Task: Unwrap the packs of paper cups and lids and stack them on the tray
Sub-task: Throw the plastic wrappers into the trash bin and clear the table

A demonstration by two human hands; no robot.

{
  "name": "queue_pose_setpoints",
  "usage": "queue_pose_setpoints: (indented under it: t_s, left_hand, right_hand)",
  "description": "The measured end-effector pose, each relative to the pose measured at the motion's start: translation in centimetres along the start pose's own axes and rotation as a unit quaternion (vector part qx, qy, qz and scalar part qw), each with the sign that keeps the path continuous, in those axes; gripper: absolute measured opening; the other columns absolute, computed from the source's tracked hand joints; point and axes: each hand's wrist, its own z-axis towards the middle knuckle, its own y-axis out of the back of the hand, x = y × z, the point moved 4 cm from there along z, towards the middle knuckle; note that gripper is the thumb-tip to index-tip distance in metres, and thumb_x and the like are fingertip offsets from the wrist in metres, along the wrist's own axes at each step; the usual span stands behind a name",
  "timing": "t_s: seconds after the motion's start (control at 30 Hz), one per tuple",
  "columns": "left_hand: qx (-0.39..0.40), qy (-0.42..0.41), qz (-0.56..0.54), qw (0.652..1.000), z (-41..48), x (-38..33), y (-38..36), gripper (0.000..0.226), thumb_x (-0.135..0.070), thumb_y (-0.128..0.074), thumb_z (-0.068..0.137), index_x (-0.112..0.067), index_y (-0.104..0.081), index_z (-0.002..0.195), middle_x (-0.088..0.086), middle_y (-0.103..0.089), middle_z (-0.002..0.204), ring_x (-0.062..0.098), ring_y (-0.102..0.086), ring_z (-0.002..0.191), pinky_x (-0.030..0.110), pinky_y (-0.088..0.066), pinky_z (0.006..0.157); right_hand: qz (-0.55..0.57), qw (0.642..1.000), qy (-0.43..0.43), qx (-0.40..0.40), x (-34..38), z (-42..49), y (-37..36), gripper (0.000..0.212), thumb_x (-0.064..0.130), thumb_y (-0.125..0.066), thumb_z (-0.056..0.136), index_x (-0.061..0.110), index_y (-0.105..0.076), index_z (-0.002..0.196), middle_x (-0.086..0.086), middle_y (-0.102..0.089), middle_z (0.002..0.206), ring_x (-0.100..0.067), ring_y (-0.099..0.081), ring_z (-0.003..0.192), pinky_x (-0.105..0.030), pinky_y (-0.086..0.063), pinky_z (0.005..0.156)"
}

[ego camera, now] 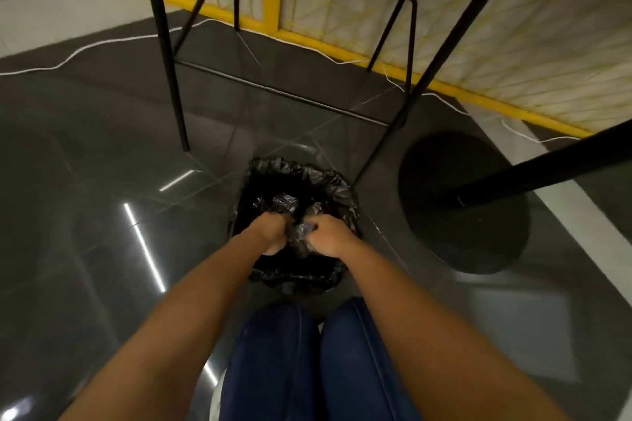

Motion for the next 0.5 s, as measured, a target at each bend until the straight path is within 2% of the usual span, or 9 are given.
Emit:
queue_pose_setpoints:
  t_s: [0.13, 0.23, 0.37, 0.5]
  left_hand:
    - [-0.027, 0.0, -0.044, 0.999, -1.5, 0.1, 1.7, 0.037, -0.013, -0.043, 0.095, -0.021, -0.055, 0.129, 0.009, -0.061, 0.125, 0.029, -0.057, 0.112, 0.033, -0.044, 0.096]
    - [-0.052, -0.001, -0.067, 0.996, -3.7, -0.3, 3.6, 0.039, -0.012, -0.047, 0.093, -0.022, -0.056, 0.129, 0.009, -0.062, 0.124, 0.027, -0.058, 0.112, 0.034, -0.046, 0.095]
    - [-0.117, -0.012, -0.091, 0.989, -7.9, -1.6, 6.8, 0.04, -0.007, -0.053, 0.086, -0.018, -0.06, 0.123, 0.008, -0.069, 0.111, 0.026, -0.062, 0.108, 0.037, -0.048, 0.094]
    - [-0.178, -0.021, -0.132, 0.975, -13.6, -4.1, 11.7, 0.036, -0.007, -0.058, 0.083, -0.018, -0.063, 0.118, 0.008, -0.071, 0.104, 0.021, -0.065, 0.101, 0.035, -0.05, 0.093]
  right_hand:
    - [0.009, 0.999, 0.018, -0.044, 0.8, -0.9, 0.7, 0.028, 0.008, -0.049, 0.092, 0.001, -0.063, 0.116, -0.015, -0.062, 0.123, -0.03, -0.058, 0.11, -0.032, -0.047, 0.091]
    - [0.01, 0.996, 0.031, -0.085, 1.8, -2.4, 1.5, 0.022, 0.005, -0.05, 0.09, -0.001, -0.068, 0.102, -0.015, -0.065, 0.115, -0.029, -0.062, 0.101, -0.032, -0.05, 0.086]
    - [0.019, 0.991, 0.035, -0.124, 3.6, -5.8, 2.7, 0.022, 0.015, -0.054, 0.091, 0.011, -0.064, 0.11, -0.01, -0.049, 0.131, -0.026, -0.056, 0.111, -0.031, -0.046, 0.094]
    - [0.064, 0.981, 0.043, -0.178, 6.5, -11.4, 5.2, 0.022, 0.016, -0.054, 0.092, 0.014, -0.06, 0.114, -0.005, -0.041, 0.132, -0.022, -0.048, 0.119, -0.032, -0.042, 0.1]
